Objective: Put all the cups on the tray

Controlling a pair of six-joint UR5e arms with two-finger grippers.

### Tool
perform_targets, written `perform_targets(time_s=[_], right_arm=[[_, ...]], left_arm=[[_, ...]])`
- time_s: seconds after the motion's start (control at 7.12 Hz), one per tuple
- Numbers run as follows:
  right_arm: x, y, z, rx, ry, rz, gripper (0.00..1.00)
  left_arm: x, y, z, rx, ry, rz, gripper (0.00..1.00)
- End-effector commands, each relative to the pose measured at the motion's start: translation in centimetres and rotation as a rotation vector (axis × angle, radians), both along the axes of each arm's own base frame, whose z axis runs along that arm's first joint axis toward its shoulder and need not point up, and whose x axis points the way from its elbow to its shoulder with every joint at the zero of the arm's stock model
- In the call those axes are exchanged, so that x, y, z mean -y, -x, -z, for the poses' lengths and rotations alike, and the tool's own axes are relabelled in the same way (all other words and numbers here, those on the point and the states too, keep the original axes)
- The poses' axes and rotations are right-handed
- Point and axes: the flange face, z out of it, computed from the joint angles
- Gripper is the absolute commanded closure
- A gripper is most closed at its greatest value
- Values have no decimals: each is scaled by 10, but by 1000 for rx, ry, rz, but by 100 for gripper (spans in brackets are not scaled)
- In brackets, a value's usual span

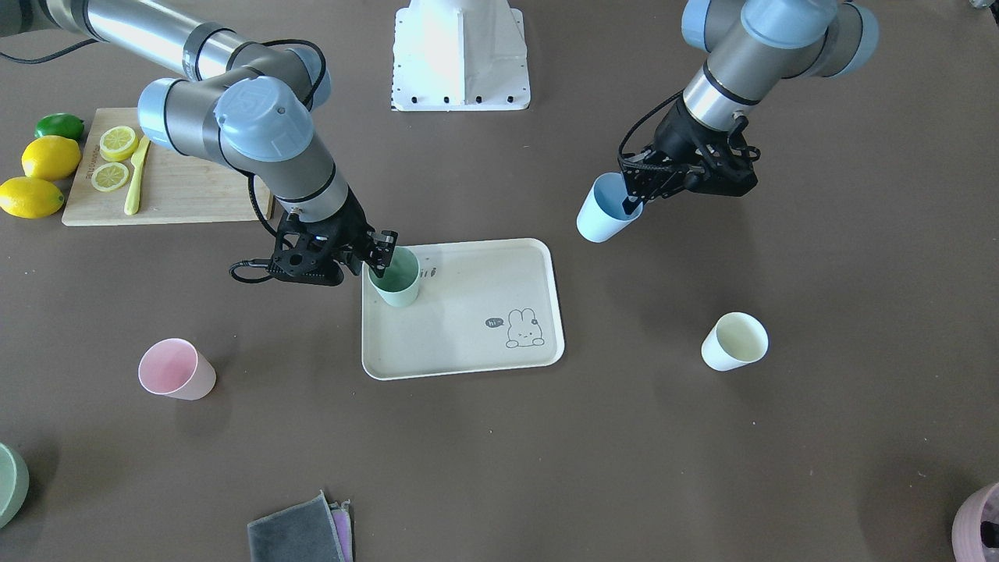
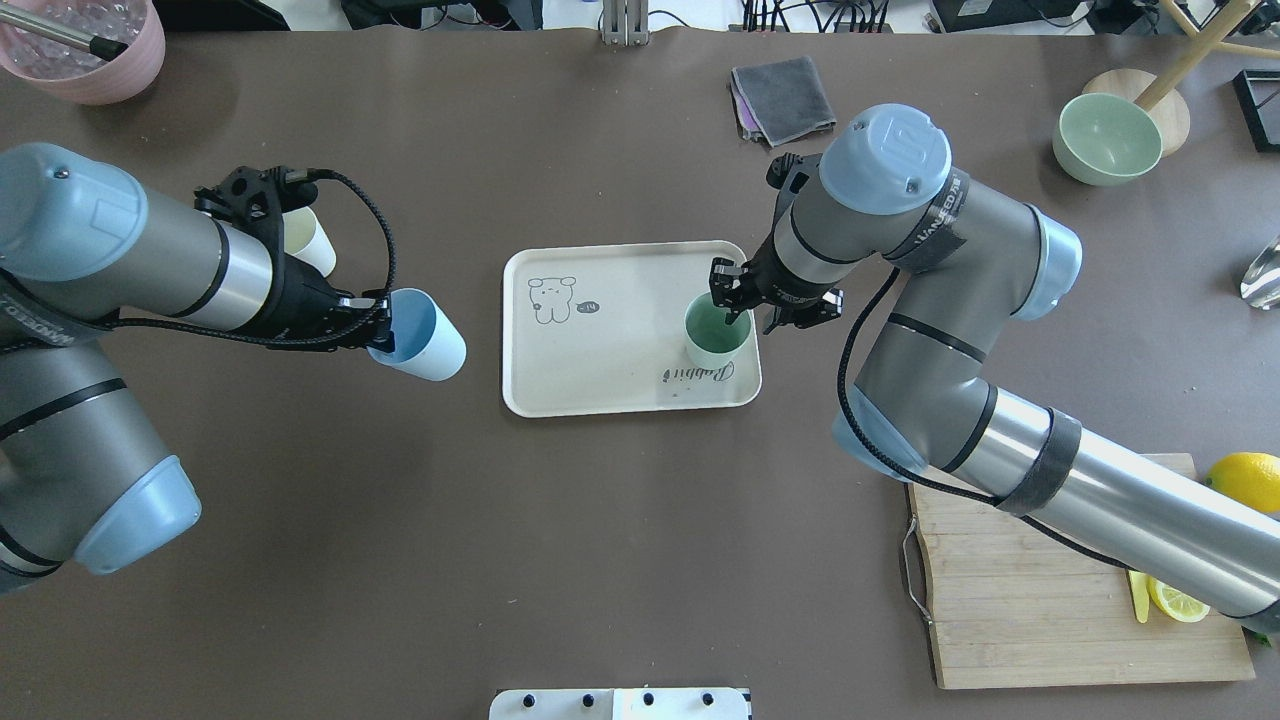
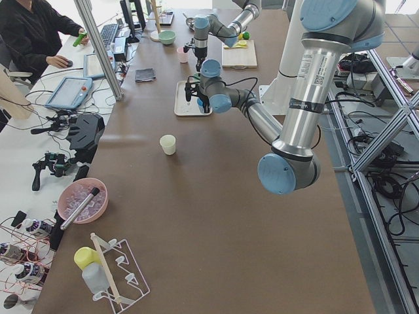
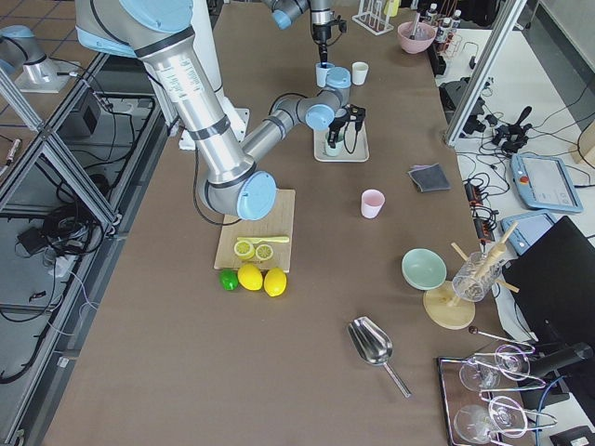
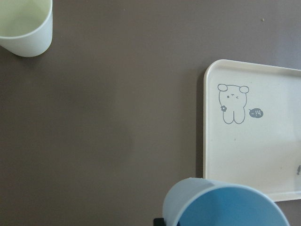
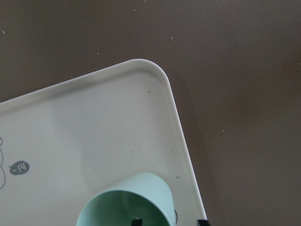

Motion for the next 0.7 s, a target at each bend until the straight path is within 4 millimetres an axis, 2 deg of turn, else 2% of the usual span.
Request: perform_targets(time_s=[0.0, 0.14, 0.42, 0.56], right_arm=[[22, -45, 18, 59, 17, -5, 0], [30, -76, 24, 77, 15, -19, 0], [37, -116, 24, 7, -20, -1, 0], [41, -130, 10, -34, -34, 21, 0]], left_arm=[[-3, -60, 38, 14, 26, 24, 100], [-4, -82, 45, 20, 28, 38, 100], [12, -119, 46, 60, 26, 58, 100], [15, -129, 46, 70, 26, 60, 100]])
